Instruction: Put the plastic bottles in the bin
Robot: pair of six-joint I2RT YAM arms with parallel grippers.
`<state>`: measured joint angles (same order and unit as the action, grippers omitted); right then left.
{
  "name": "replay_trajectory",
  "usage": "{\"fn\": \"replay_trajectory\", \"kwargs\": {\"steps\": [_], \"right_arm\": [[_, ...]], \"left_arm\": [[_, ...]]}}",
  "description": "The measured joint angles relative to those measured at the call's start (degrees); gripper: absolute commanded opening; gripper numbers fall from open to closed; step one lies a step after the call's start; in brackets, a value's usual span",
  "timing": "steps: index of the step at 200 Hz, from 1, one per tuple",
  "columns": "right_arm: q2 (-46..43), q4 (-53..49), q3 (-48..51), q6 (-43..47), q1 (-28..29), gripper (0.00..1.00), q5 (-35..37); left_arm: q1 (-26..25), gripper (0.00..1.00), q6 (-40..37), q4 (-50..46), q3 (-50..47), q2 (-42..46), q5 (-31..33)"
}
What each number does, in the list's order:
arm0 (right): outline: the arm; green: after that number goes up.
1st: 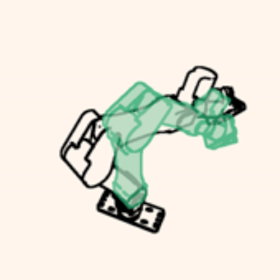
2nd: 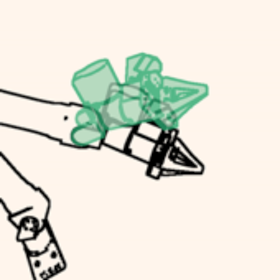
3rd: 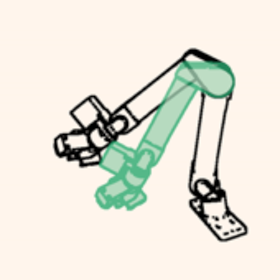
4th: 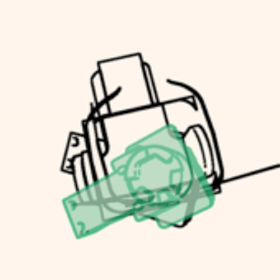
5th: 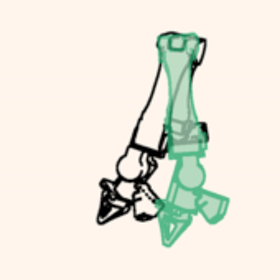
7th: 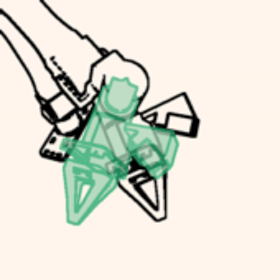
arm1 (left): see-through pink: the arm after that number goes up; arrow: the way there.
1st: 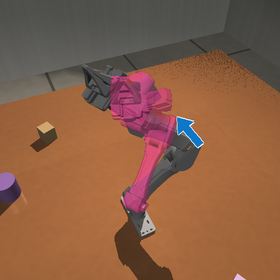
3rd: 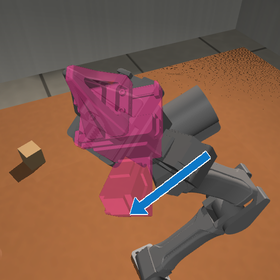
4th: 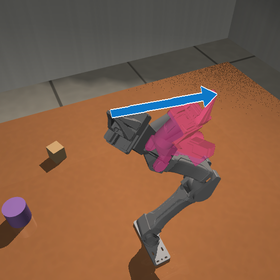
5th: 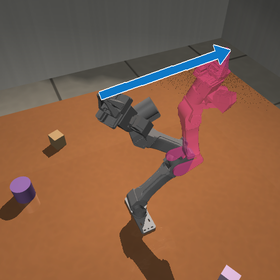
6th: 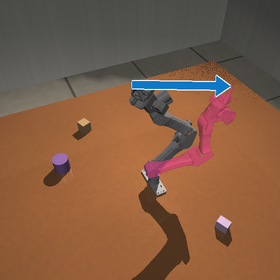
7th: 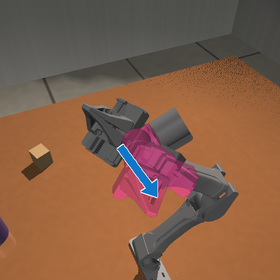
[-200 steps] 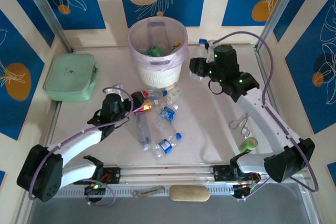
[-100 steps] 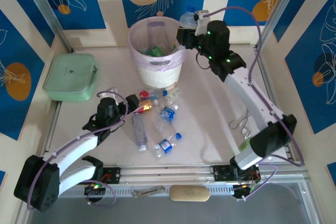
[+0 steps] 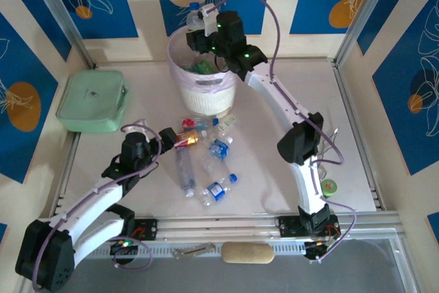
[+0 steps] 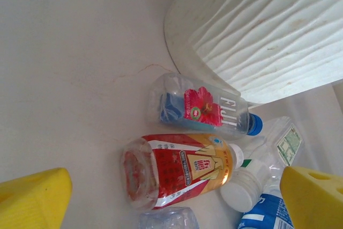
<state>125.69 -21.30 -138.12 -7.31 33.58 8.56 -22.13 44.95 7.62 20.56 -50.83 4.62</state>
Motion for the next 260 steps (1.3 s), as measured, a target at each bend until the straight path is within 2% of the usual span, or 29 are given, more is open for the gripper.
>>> {"fn": "replay_trajectory", "kwargs": {"steps": [35, 90, 116, 134, 166, 219, 251, 260], "right_arm": [[6.7, -6.2, -6.9, 1.1, 0.7, 0.47, 0.0], [8.7, -10.9, -6.4, 1.4, 1.0, 0.48, 0.0], [8.7, -11.3, -6.1, 1.4, 1.0, 0.52, 0.0], [8.7, -11.5, -6.1, 1.4, 1.0, 0.58, 0.0], [8.7, -11.6, -6.1, 1.1, 1.0, 0.75, 0.1], [8.7, -11.8, -6.1, 1.4, 1.0, 0.87, 0.3], [8.7, -11.8, -6.4, 1.4, 1.0, 1.0, 0.5], [8.7, -11.8, -6.5, 1.1, 1.0, 0.99, 0.5]], "left_arm": [[0.3, 0.99, 0.0, -1.6, -0.4, 2.0, 1.4], [0.6, 0.99, -0.4, -2.5, -0.5, 3.1, 2.1], [0.6, 0.99, -0.4, -2.5, -0.6, 2.9, 2.1], [0.6, 1.0, -0.4, -2.5, -0.6, 2.5, 2.1], [0.6, 0.99, -0.3, -2.3, -0.6, 2.3, 2.1], [0.6, 0.99, -0.2, -2.1, -0.6, 2.3, 2.1], [0.6, 1.0, -0.2, -2.1, -0.6, 2.0, 2.0], [0.6, 0.99, -0.2, -2.1, -0.6, 1.7, 2.0]]}}
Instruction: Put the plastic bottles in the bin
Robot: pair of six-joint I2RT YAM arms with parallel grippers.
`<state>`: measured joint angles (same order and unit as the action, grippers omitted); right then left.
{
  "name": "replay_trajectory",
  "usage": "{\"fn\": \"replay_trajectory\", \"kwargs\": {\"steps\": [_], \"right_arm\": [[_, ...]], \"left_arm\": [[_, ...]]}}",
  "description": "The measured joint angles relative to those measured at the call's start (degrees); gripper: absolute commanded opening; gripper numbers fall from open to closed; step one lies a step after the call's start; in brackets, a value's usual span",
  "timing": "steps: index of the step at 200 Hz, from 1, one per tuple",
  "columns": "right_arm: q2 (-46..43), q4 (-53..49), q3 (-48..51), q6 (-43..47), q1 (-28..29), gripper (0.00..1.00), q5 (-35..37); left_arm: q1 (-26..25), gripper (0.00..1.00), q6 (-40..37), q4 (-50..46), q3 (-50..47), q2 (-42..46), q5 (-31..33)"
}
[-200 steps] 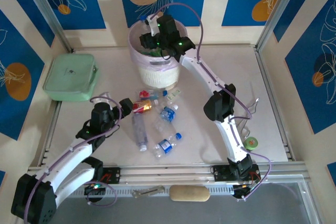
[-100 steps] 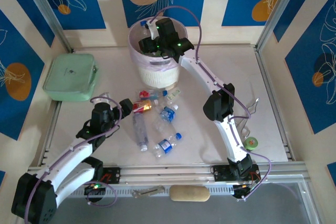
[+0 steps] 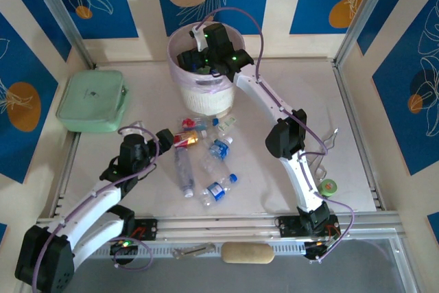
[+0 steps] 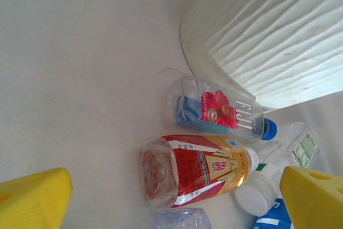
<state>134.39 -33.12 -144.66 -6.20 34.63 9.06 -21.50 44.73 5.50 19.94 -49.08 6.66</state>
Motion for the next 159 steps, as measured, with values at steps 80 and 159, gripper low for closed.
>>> {"fn": "replay_trajectory", "kwargs": {"steps": [80, 159], "right_arm": [[-12.2, 3.7, 11.8, -2.4, 0.3, 0.99, 0.2], [-44.1, 21.1, 51.6, -6.8, -0.2, 0.99, 0.8]], "left_arm": [[0.0, 0.99, -1.2, 0.0, 0.5, -1.6, -2.7], [0.0, 0.99, -4.8, -2.5, 7.1, -9.1, -13.1]]}}
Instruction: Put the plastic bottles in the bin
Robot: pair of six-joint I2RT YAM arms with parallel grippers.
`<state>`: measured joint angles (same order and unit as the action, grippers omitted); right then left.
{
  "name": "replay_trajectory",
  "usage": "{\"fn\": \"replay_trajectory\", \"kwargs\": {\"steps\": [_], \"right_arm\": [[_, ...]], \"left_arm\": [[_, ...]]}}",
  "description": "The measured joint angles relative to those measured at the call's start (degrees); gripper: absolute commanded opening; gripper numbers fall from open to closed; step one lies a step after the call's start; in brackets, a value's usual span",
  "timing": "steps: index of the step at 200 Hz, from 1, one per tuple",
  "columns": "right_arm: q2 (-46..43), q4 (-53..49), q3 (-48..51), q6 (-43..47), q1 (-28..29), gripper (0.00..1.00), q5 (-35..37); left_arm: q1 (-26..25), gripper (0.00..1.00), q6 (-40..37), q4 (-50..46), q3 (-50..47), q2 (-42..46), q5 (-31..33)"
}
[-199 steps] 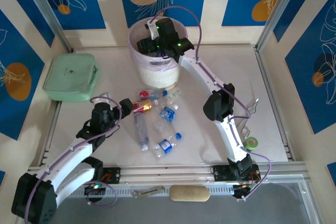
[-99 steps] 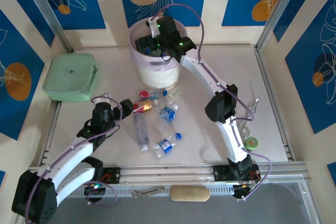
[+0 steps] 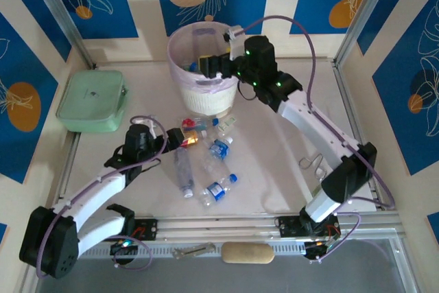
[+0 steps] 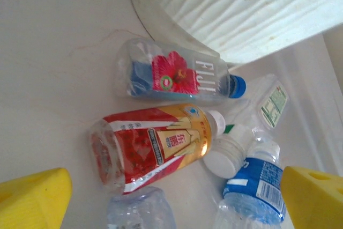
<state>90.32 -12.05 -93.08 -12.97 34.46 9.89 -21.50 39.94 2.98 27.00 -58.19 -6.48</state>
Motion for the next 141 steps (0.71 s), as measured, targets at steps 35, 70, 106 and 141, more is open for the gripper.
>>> {"fn": "replay_trajectory", "kwargs": {"steps": [35, 70, 106, 141], "right_arm": [[-8.6, 1.5, 15.6, -4.2, -2.3, 0.99, 0.9], [-13.8, 1.8, 28.5, -10.1, -6.3, 0.99, 3.0], [-16.9, 2.5, 37.1, -16.9, -9.9, 0.99, 6.4], [-17.0, 5.2, 40.5, -22.7, -12.9, 0.99, 6.3]], "left_arm": [[-0.3, 0.99, -1.1, -5.2, 1.7, -1.5, -3.0], [-3.1, 0.99, -1.3, -14.1, 3.5, -1.6, -0.9], [-8.3, 0.99, -1.0, -24.0, 5.0, -0.8, 4.5], [-13.8, 0.9, 0.2, -28.9, 5.7, -0.1, 8.9]]}}
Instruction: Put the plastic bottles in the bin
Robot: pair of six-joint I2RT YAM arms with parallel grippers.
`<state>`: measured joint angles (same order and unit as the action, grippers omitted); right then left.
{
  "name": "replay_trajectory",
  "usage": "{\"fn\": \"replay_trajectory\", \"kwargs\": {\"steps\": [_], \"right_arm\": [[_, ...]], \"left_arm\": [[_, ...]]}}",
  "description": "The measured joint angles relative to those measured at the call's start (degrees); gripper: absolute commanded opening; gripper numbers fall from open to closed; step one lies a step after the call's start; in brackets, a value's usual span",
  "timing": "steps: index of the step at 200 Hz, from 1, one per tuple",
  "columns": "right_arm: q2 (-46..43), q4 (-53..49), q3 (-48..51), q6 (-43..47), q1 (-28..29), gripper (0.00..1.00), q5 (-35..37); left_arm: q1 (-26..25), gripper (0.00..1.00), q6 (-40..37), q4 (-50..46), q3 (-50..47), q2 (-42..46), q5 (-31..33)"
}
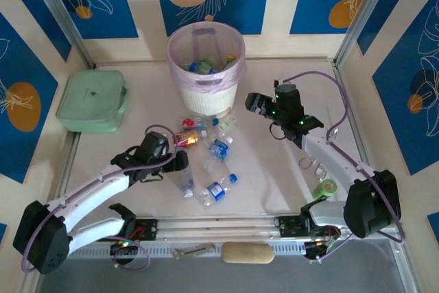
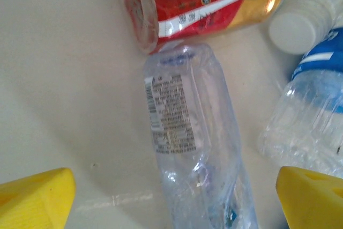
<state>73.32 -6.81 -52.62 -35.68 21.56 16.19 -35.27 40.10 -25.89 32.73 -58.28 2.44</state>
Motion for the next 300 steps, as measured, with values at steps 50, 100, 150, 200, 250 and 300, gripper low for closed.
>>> {"fn": "replay_trajectory", "kwargs": {"steps": [50, 100, 150, 200, 250, 300], "right_arm": [[1.6, 1.7, 0.1, -3.2, -0.6, 0.99, -1.7], [1.6, 2.1, 0.1, -3.6, -0.6, 0.99, -1.9], [1.6, 2.5, 0.1, -3.8, -0.6, 0.99, -2.6], [1.6, 2.5, 0.1, -3.8, -0.6, 0.99, -2.7], [1.6, 2.5, 0.1, -3.8, -0.8, 0.99, -2.7], [1.6, 2.5, 0.1, -3.8, -1.0, 0.99, -2.7]], "left_arm": [[-8.0, 0.85, 1.4, -1.7, 2.8, -5.6, 6.0], [-14.0, 0.83, 1.4, -1.4, 7.2, -14.2, 11.7], [-15.8, 0.78, 1.3, 0.2, 8.3, -20.6, 13.4], [-16.1, 0.73, -0.4, 0.9, 8.3, -23.0, 14.7], [-16.2, 0.67, -1.5, 2.7, 8.2, -23.7, 15.3], [-16.2, 0.56, -1.7, 4.2, 7.9, -23.9, 16.3]]}}
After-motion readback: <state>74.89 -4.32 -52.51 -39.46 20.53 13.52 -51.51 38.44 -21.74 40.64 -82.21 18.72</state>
